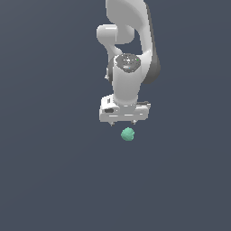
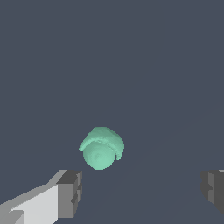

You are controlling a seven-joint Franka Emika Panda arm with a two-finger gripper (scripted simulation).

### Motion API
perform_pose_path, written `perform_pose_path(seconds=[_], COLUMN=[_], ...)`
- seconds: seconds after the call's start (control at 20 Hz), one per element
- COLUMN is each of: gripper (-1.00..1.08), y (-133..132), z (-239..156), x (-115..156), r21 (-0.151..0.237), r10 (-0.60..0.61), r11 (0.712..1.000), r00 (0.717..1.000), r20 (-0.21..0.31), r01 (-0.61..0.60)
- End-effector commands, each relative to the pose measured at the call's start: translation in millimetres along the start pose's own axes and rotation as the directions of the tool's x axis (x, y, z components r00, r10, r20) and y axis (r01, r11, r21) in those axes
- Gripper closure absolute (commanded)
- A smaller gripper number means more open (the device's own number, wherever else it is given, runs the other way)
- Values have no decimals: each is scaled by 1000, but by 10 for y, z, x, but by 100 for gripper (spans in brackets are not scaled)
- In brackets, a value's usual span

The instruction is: Pick up the object and move it to a goal position.

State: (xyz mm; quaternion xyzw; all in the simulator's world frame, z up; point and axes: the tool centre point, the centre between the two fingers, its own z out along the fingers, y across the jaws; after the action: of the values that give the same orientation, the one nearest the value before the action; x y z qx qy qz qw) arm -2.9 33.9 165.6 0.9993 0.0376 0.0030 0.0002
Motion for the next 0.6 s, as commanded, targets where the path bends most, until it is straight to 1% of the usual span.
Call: perform_pose_path(seconds=[0.0,0.4,0.55], gripper=[-92,-92,-92], y=[0,-17,-15], z=[0,-15,-25], x=[0,81,91], r21=[0,22,24], r10=[0,37,35], r11=[1000,999,999], r00=[1000,999,999], r20=[0,-27,-31], r01=[0,-36,-34])
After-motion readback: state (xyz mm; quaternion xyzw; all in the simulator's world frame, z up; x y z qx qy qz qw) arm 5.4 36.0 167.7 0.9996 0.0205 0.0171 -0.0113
